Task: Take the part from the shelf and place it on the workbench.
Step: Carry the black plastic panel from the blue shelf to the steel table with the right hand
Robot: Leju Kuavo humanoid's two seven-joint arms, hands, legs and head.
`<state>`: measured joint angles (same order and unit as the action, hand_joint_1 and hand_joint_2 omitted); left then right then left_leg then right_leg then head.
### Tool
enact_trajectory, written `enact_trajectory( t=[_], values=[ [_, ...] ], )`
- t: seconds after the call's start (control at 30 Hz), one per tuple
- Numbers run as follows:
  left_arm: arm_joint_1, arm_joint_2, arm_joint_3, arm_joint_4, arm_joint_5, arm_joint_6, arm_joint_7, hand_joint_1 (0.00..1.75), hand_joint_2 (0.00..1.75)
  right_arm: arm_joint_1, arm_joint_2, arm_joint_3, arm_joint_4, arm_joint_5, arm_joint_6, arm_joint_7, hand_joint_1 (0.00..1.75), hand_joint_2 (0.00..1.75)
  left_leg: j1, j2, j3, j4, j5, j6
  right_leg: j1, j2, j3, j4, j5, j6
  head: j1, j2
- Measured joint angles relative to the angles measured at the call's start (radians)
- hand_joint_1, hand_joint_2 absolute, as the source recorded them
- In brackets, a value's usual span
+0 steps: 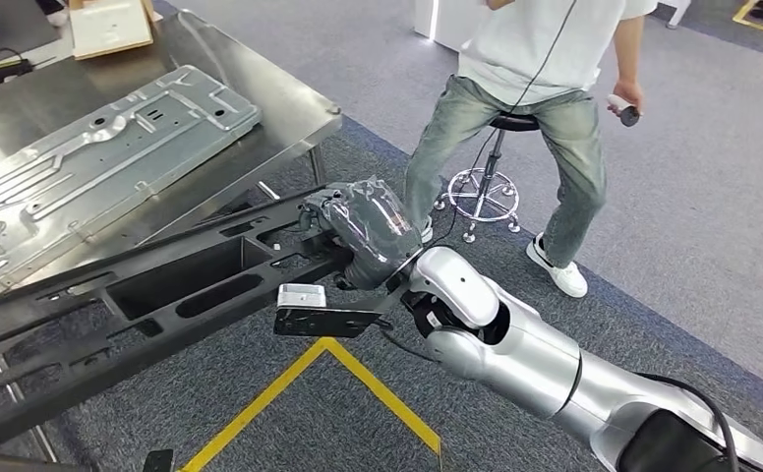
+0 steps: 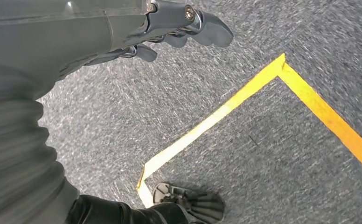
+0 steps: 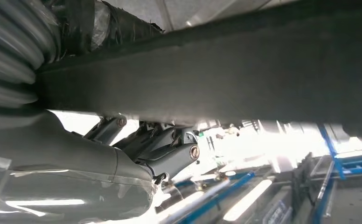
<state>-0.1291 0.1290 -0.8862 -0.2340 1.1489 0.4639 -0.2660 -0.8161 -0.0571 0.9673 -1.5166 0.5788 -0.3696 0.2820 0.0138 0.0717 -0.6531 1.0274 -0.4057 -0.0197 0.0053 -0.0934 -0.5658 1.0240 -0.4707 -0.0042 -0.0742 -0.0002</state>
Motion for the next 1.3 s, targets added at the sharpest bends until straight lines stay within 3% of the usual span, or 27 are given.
enact_trajectory(
  t=[0.1,0.17,0.23,0.27,0.3,0.33,0.4,0.47,0.53,0.6,0.63,0.67,0.77,0.83,0.87,0.97,1.03,1.1,1.13,1.2,1.27,1.3],
  values=[
    [0.001,0.0,0.0,0.0,0.0,0.0,-0.001,0.0,1.75,0.003,-0.001,-0.004,-0.009,0.0,0.0,-0.002,1.75,1.75,-0.003,-0.026,0.003,-0.008,-0.004,0.021,0.0,-0.017,0.009,0.002,-0.012,0.017,0.004,0.0],
    [0.002,0.0,0.0,0.0,0.0,0.001,-0.001,0.0,1.75,0.004,-0.002,-0.008,-0.015,-0.001,0.0,-0.002,1.75,1.75,0.0,-0.048,0.009,-0.013,-0.002,0.033,-0.008,0.025,-0.007,0.047,-0.044,0.026,0.006,0.0],
    [-0.001,0.0,0.0,0.0,0.0,0.001,-0.001,0.0,1.75,0.007,-0.006,-0.012,-0.018,-0.001,0.0,-0.002,1.75,1.75,0.001,-0.071,0.012,-0.015,-0.002,0.042,-0.013,0.078,-0.066,0.168,-0.103,0.03,0.009,0.0],
    [-0.002,0.0,0.0,0.0,0.0,0.001,-0.001,0.0,1.75,0.011,-0.008,-0.014,-0.018,-0.005,-0.002,-0.003,1.75,1.75,0.0,-0.084,0.012,-0.015,-0.003,0.045,-0.013,0.088,-0.104,0.236,-0.128,0.031,0.01,0.0],
    [-0.002,0.0,0.0,0.0,0.0,0.001,-0.001,0.0,1.75,0.016,-0.01,-0.015,-0.018,-0.02,-0.009,-0.008,1.75,1.75,-0.001,-0.099,0.012,-0.014,-0.003,0.046,-0.013,0.091,-0.132,0.282,-0.136,0.032,0.01,0.0],
    [-0.002,0.0,0.0,0.0,0.0,0.002,-0.001,0.0,1.75,0.024,-0.013,-0.016,-0.019,-0.051,-0.024,-0.022,1.75,1.75,-0.001,-0.114,0.012,-0.013,-0.003,0.046,-0.014,0.093,-0.145,0.294,-0.125,0.031,0.01,0.0],
    [-0.001,0.001,0.0,0.0,0.0,0.004,-0.001,0.0,1.75,0.042,-0.016,-0.025,-0.026,-0.177,-0.082,-0.083,1.75,1.75,-0.001,-0.147,0.013,-0.009,-0.005,0.045,-0.015,0.104,-0.119,0.211,-0.053,0.027,0.01,0.0],
    [-0.001,0.0,0.0,0.0,0.0,0.006,-0.002,0.0,1.75,0.056,-0.017,-0.046,-0.042,-0.368,-0.148,-0.174,1.75,1.75,0.0,-0.177,0.007,-0.002,-0.008,0.039,-0.02,0.16,-0.069,0.084,0.007,0.02,0.01,0.0],
    [0.0,-0.002,0.0,0.0,0.0,0.009,-0.003,0.0,1.75,0.068,-0.018,-0.073,-0.06,-0.557,-0.181,-0.255,1.75,1.75,0.005,-0.202,-0.001,0.001,-0.007,0.027,-0.02,0.197,-0.045,0.029,0.016,0.016,0.009,0.0],
    [0.005,-0.002,0.0,0.0,0.0,0.01,-0.004,0.0,1.75,0.081,-0.022,-0.095,-0.074,-0.692,-0.181,-0.309,1.75,1.75,0.01,-0.228,-0.005,-0.004,-0.002,0.012,-0.018,0.178,-0.037,0.019,0.016,0.01,0.01,0.0],
    [0.009,-0.002,0.0,0.0,0.0,0.01,-0.004,0.0,1.75,0.087,-0.025,-0.103,-0.08,-0.734,-0.178,-0.329,1.75,1.75,0.009,-0.222,-0.008,-0.001,-0.004,0.007,-0.019,0.165,-0.032,0.012,0.019,0.004,0.01,0.0],
    [0.012,-0.002,0.0,0.0,0.0,0.011,-0.004,0.0,1.75,0.09,-0.027,-0.11,-0.088,-0.755,-0.178,-0.342,1.75,1.75,0.007,-0.201,-0.016,0.015,-0.015,0.002,-0.021,0.152,-0.028,0.005,0.022,-0.001,0.008,0.0],
    [0.006,-0.002,0.0,-0.001,0.0,0.011,-0.004,0.0,1.75,0.096,-0.031,-0.129,-0.106,-0.76,-0.186,-0.355,1.75,1.75,0.002,-0.11,-0.085,0.162,-0.092,-0.004,-0.017,0.108,-0.021,-0.002,0.024,-0.012,-0.001,0.0],
    [0.004,-0.002,0.0,-0.001,0.0,0.011,-0.006,0.0,1.75,0.108,-0.035,-0.136,-0.112,-0.761,-0.196,-0.357,1.75,1.75,0.003,-0.088,-0.12,0.236,-0.11,-0.007,-0.014,0.077,-0.021,0.001,0.02,-0.015,-0.001,0.0],
    [0.005,-0.002,0.0,-0.001,0.0,0.011,-0.007,0.0,1.75,0.114,-0.035,-0.138,-0.116,-0.768,-0.2,-0.359,1.75,1.75,0.004,-0.081,-0.113,0.225,-0.095,-0.007,-0.013,0.062,-0.021,0.004,0.017,-0.015,-0.001,0.0],
    [0.005,-0.001,0.0,-0.001,0.0,0.01,-0.01,0.0,1.75,0.122,-0.036,-0.149,-0.132,-0.803,-0.2,-0.373,1.75,1.75,-0.002,-0.033,-0.021,0.057,-0.024,0.0,-0.011,0.025,-0.018,0.012,0.006,-0.008,-0.001,0.0],
    [0.003,0.0,0.0,-0.001,0.0,0.01,-0.012,0.0,1.75,0.125,-0.038,-0.158,-0.141,-0.824,-0.198,-0.382,1.75,1.75,-0.011,-0.012,0.009,0.001,-0.014,0.012,-0.008,0.006,-0.015,0.014,0.0,0.002,0.0,0.0],
    [0.005,0.001,0.0,-0.001,0.0,0.01,-0.013,0.0,1.75,0.128,-0.04,-0.163,-0.149,-0.838,-0.196,-0.389,1.75,1.75,-0.013,-0.03,0.01,-0.003,-0.012,0.024,-0.006,-0.013,-0.008,0.011,-0.004,0.012,0.0,0.0],
    [0.008,0.002,0.0,-0.001,0.0,0.01,-0.013,0.0,1.75,0.13,-0.041,-0.163,-0.153,-0.842,-0.196,-0.39,1.75,1.75,-0.011,-0.041,0.014,-0.008,-0.01,0.029,-0.007,-0.011,-0.005,0.013,-0.009,0.018,0.0,0.0],
    [0.011,0.002,0.0,-0.001,0.001,0.01,-0.014,0.0,1.75,0.132,-0.044,-0.166,-0.164,-0.842,-0.196,-0.393,1.75,1.75,-0.005,-0.06,0.023,-0.02,-0.005,0.04,-0.011,0.03,-0.02,0.058,-0.04,0.027,0.003,0.0],
    [0.009,0.002,0.0,-0.001,0.001,0.009,-0.015,0.0,1.75,0.133,-0.05,-0.17,-0.173,-0.832,-0.2,-0.391,1.75,1.75,-0.002,-0.081,0.026,-0.023,-0.004,0.047,-0.015,0.08,-0.077,0.174,-0.096,0.031,0.007,0.0],
    [0.008,0.002,0.0,-0.001,0.001,0.009,-0.015,0.0,1.75,0.136,-0.054,-0.171,-0.176,-0.825,-0.203,-0.387,1.75,1.75,-0.002,-0.094,0.026,-0.023,-0.004,0.048,-0.015,0.088,-0.111,0.235,-0.118,0.032,0.008,0.0]
  ],
)
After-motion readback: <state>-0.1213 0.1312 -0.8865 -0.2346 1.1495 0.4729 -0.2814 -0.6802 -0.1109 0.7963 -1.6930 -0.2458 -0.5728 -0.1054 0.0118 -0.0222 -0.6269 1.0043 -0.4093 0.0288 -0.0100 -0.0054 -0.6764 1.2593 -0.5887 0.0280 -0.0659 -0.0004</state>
